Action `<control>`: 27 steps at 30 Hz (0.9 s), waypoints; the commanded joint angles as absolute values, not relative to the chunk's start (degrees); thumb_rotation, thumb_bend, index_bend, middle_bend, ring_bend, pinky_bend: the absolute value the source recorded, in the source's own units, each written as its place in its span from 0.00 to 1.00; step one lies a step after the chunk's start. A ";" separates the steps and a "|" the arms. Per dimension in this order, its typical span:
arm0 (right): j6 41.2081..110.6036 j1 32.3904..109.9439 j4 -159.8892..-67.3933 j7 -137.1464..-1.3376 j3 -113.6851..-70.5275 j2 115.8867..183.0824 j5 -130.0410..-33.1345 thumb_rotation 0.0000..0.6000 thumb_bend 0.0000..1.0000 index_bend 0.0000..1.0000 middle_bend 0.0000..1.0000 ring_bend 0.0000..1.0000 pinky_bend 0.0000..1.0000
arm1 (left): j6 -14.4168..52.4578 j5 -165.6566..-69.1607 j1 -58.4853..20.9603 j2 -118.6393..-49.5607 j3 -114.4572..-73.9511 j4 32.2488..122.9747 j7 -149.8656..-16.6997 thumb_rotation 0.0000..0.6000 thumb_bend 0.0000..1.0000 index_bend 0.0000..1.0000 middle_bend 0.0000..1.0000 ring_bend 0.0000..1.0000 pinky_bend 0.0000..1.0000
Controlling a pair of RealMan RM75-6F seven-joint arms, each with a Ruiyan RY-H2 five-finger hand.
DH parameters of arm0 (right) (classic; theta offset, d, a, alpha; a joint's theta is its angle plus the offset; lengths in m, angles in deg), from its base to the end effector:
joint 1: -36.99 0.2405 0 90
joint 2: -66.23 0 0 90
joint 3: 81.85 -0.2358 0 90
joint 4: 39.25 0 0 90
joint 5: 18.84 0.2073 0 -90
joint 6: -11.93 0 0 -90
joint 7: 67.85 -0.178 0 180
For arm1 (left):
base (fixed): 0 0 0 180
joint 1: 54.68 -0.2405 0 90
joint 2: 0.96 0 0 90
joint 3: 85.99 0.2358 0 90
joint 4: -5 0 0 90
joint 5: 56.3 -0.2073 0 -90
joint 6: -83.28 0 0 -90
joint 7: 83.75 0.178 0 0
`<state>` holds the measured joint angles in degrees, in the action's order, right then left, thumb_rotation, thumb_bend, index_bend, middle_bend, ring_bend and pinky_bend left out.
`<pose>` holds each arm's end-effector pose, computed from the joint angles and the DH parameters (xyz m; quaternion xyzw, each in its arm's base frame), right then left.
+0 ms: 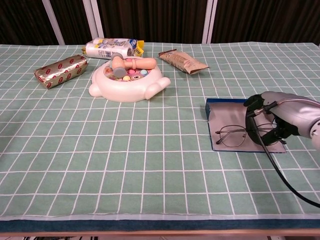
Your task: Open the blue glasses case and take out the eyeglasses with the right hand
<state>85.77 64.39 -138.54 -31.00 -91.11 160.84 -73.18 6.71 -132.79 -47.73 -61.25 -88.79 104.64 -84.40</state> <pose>-0.1586 -0.2855 -0.0259 0.6395 -0.4780 0.3344 0.5008 -0.2997 0.2183 0.1451 -0.5662 -0.4789 -0.3498 0.5725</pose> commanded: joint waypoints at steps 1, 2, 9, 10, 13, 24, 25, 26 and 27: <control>86.03 64.96 -139.19 -29.96 -91.51 161.51 -72.96 1.00 0.64 0.66 0.17 0.00 0.20 | 6.71 -132.80 -47.73 -61.23 -88.79 104.65 -84.47 1.00 0.06 0.00 0.00 0.00 0.00; 86.09 65.16 -139.33 -29.57 -91.64 161.76 -72.83 1.00 0.64 0.66 0.17 0.00 0.20 | 6.74 -132.78 -47.73 -61.22 -88.79 104.66 -84.49 1.00 0.06 0.00 0.00 0.00 0.00; 86.31 66.69 -140.78 -27.35 -93.19 164.05 -70.60 1.00 0.64 0.66 0.17 0.00 0.20 | 6.96 -132.71 -47.68 -61.13 -88.78 104.65 -84.79 1.00 0.06 0.00 0.00 0.00 0.00; 86.41 66.87 -140.87 -27.01 -93.31 164.30 -70.43 1.00 0.64 0.66 0.17 0.00 0.20 | 6.99 -132.69 -47.67 -61.11 -88.78 104.65 -84.84 1.00 0.06 0.00 0.00 0.00 0.00; 86.82 67.50 -141.11 -25.85 -93.54 165.36 -69.92 1.00 0.64 0.66 0.17 0.00 0.20 | 7.06 -132.65 -47.65 -61.07 -88.81 104.66 -84.95 1.00 0.06 0.00 0.00 0.00 0.00; 87.94 70.64 -140.03 -21.68 -95.02 172.02 -67.16 1.00 0.64 0.66 0.17 0.00 0.20 | 7.41 -132.39 -47.56 -60.98 -88.84 104.67 -85.24 1.00 0.06 0.00 0.00 0.00 0.00; 88.05 70.95 -139.76 -21.35 -95.21 172.69 -66.92 1.00 0.64 0.66 0.17 0.00 0.20 | 7.47 -132.34 -47.54 -60.98 -88.85 104.64 -85.31 1.00 0.06 0.00 0.00 0.00 0.00; 88.12 71.30 -139.43 -21.01 -95.46 173.44 -66.63 1.00 0.64 0.66 0.17 0.00 0.20 | 7.53 -132.32 -47.51 -60.96 -88.86 104.62 -85.36 1.00 0.06 0.00 0.00 0.00 0.00; 88.24 71.60 -139.05 -20.74 -95.74 174.16 -66.30 1.00 0.64 0.66 0.17 0.00 0.20 | 7.59 -132.29 -47.49 -60.94 -88.87 104.60 -85.42 1.00 0.06 0.00 0.00 0.00 0.00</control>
<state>87.98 70.97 -139.68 -21.35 -95.23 173.15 -66.90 7.58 -132.29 -47.49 -60.95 -88.87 104.61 -85.41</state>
